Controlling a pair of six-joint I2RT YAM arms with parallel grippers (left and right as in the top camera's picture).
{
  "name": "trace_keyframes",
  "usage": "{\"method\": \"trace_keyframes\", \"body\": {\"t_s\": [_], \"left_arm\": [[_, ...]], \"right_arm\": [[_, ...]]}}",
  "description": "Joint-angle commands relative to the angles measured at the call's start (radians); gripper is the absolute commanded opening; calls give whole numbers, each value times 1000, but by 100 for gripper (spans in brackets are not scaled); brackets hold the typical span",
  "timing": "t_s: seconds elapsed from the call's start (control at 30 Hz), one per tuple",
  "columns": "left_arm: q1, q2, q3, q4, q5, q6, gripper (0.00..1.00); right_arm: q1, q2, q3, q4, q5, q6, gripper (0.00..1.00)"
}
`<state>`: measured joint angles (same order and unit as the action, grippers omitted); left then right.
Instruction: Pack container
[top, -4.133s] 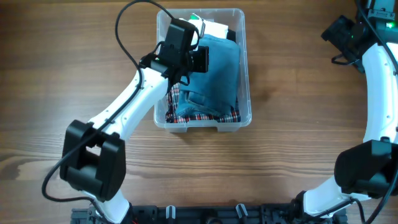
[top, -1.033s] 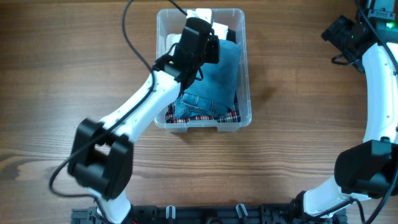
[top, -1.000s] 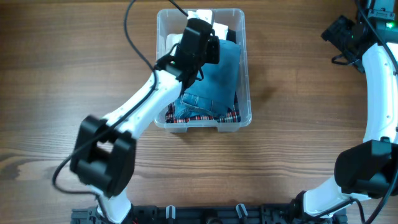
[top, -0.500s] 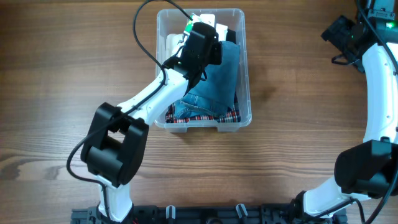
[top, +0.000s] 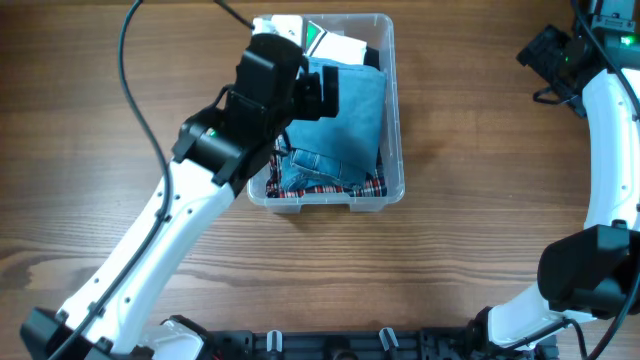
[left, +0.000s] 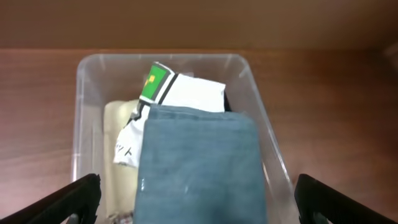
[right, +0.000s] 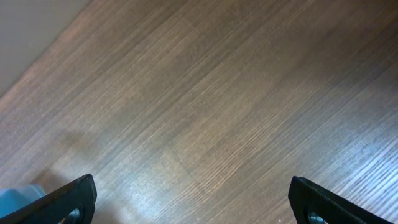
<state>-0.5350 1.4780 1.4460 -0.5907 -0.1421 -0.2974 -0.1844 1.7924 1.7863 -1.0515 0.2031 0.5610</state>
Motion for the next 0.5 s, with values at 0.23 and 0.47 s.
{"method": "trace_keyframes", "body": {"t_s": [0.23,0.47], "left_arm": [[6,-19,-4,-279,-12,2,100],[6,-19,-4,-355,-13,2,100]], "right_arm": [[3,1,-8,0,-2,15,100],[3,1,-8,0,-2,15,100]]}}
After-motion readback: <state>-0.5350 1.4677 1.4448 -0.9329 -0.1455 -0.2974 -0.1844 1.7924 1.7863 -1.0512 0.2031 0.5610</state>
